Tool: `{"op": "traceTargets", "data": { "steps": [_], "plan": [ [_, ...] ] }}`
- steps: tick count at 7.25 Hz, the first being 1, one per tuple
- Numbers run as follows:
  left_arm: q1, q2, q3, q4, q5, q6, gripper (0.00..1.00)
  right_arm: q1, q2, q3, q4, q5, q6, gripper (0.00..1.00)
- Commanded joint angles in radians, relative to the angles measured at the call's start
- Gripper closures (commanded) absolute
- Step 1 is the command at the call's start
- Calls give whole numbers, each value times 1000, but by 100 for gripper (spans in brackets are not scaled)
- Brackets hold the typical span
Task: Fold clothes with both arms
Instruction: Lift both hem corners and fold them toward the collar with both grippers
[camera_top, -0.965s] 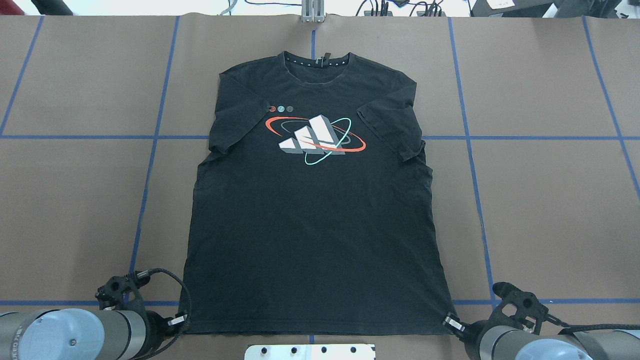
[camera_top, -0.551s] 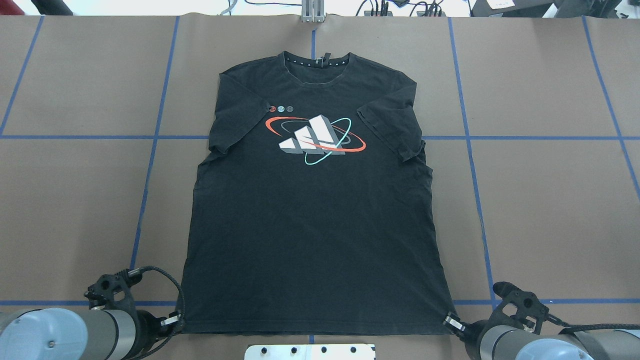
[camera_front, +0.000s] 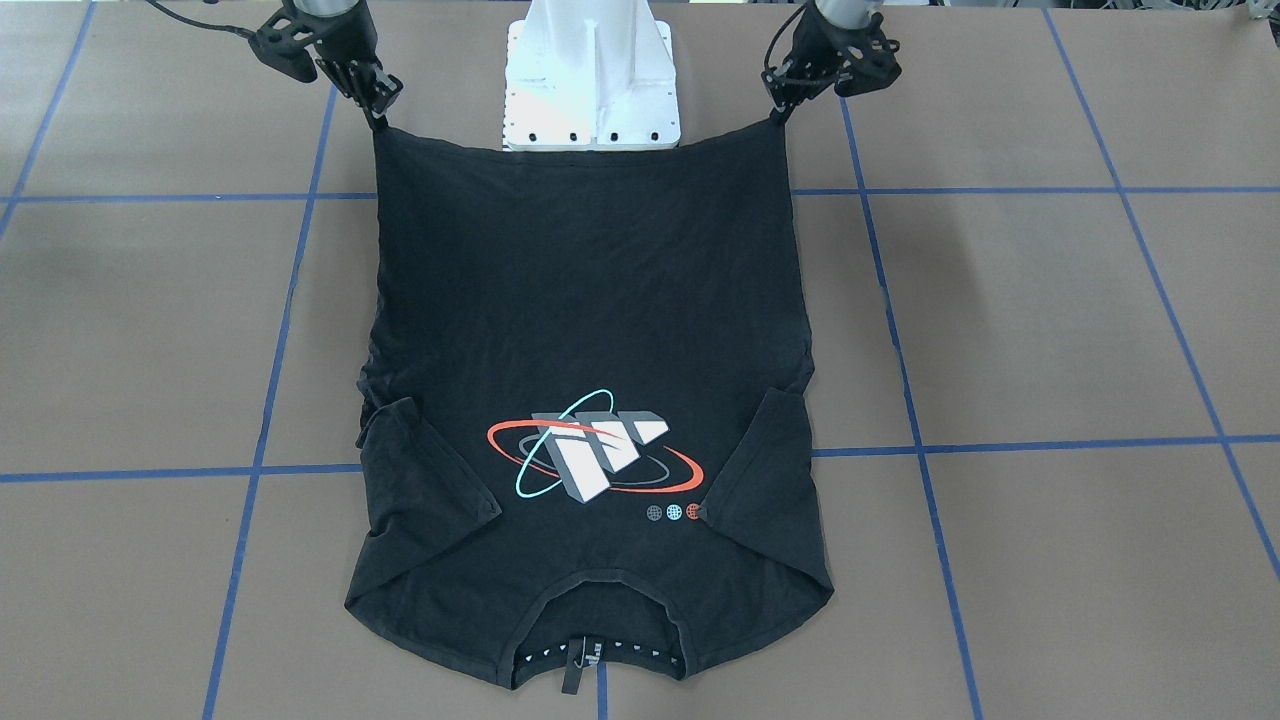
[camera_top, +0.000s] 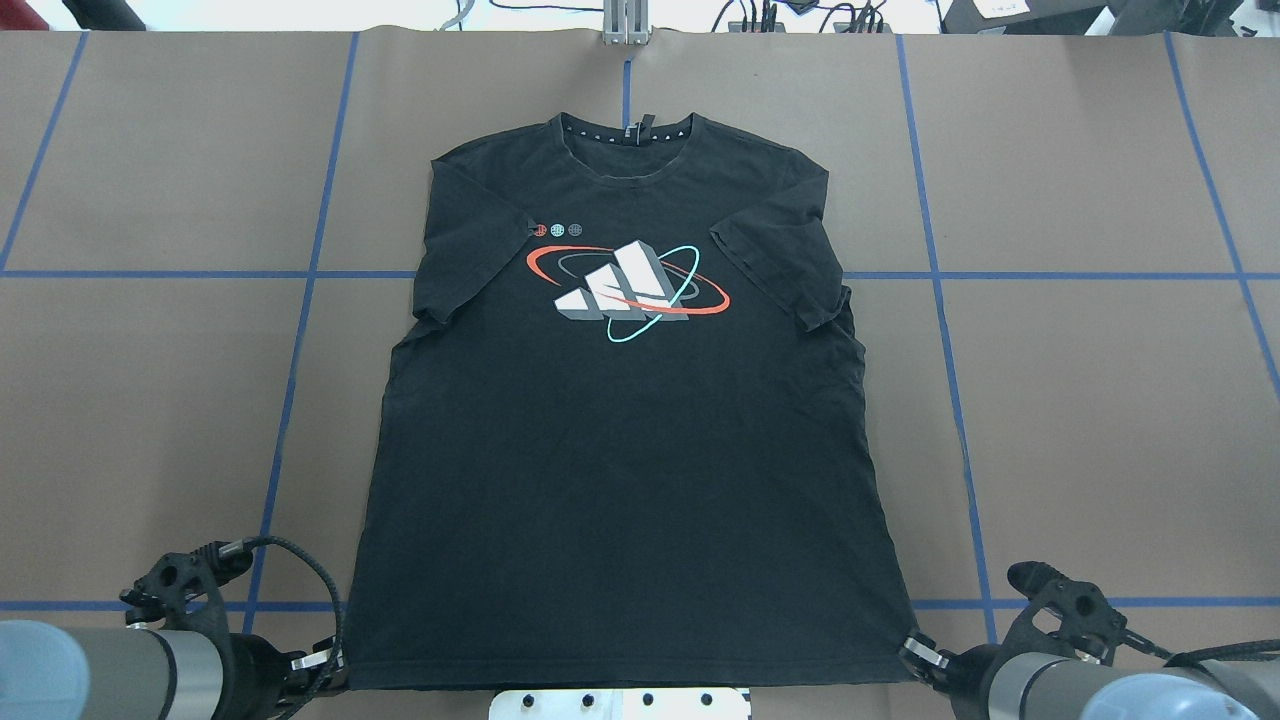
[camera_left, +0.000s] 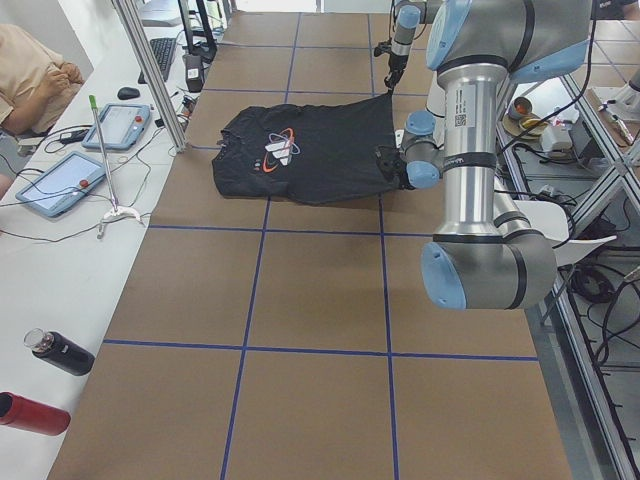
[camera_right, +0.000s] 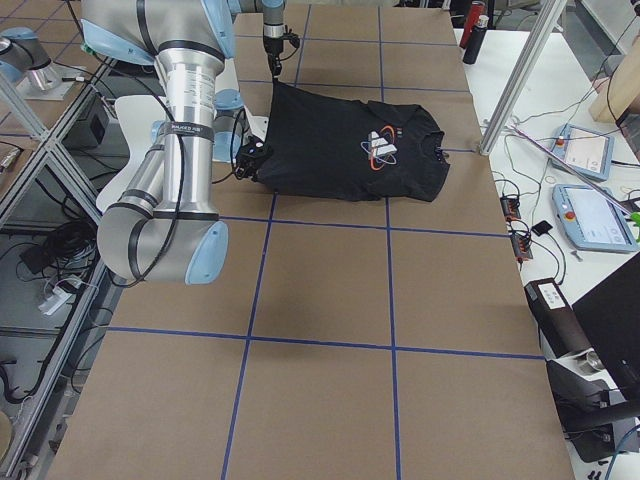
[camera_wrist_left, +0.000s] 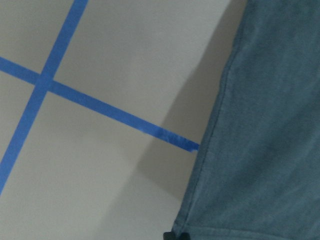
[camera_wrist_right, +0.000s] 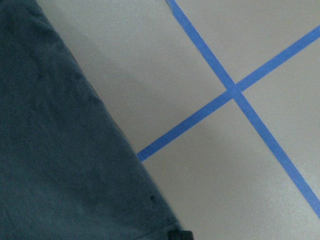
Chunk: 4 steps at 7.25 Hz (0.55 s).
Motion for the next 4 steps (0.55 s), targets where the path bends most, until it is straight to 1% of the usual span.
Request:
{"op": "traceTargets", "data": {
  "steps": [1, 2, 3, 4],
  "plan": [
    [-37, 14, -89, 5, -26, -44, 100, 90, -20, 63, -7, 105, -2, 100],
    [-94, 9, -103, 5, -82, -44, 100, 162, -16, 80, -15, 180, -5, 100],
    [-208, -9, -105, 4, -155, -35, 100, 247, -12, 79, -15, 257, -14, 100],
    [-287, -49, -93, 4, -192, -17, 100, 336, 14, 74, -27, 314, -17, 100]
  ]
}}
